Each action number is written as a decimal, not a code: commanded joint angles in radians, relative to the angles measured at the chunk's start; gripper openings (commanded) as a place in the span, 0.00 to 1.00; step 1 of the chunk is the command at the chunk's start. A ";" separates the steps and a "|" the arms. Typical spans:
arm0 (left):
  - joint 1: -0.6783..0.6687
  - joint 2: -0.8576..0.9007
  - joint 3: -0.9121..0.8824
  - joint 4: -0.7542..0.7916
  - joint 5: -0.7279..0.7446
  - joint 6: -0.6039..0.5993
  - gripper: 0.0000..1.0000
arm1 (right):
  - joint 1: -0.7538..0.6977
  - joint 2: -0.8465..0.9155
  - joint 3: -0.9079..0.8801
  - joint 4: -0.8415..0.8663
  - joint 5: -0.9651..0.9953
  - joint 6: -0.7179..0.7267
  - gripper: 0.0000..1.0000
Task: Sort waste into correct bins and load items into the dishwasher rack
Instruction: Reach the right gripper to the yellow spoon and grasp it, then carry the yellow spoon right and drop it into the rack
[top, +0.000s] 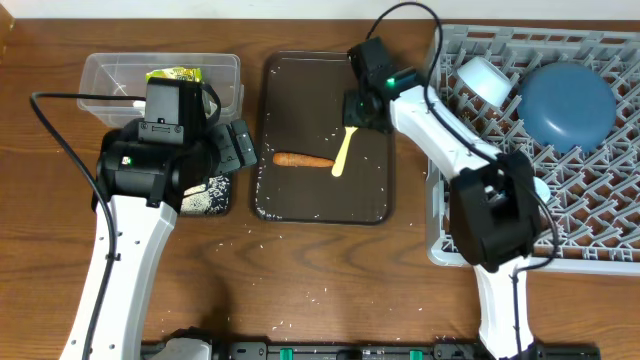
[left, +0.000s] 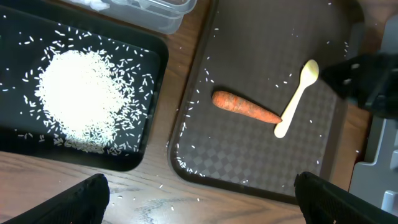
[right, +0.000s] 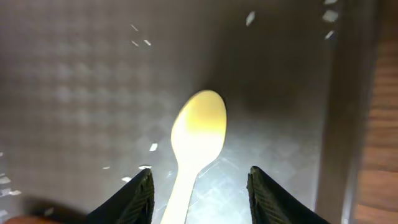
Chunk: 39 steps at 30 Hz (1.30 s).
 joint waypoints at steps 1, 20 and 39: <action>0.006 0.004 0.001 -0.003 -0.012 -0.002 0.98 | -0.001 0.059 0.003 0.002 0.016 0.031 0.46; 0.006 0.004 0.001 -0.003 -0.012 -0.002 0.98 | 0.003 0.141 0.002 0.076 -0.032 0.032 0.11; 0.006 0.004 0.001 -0.003 -0.012 -0.002 0.98 | -0.047 0.003 0.032 0.060 -0.294 -0.301 0.01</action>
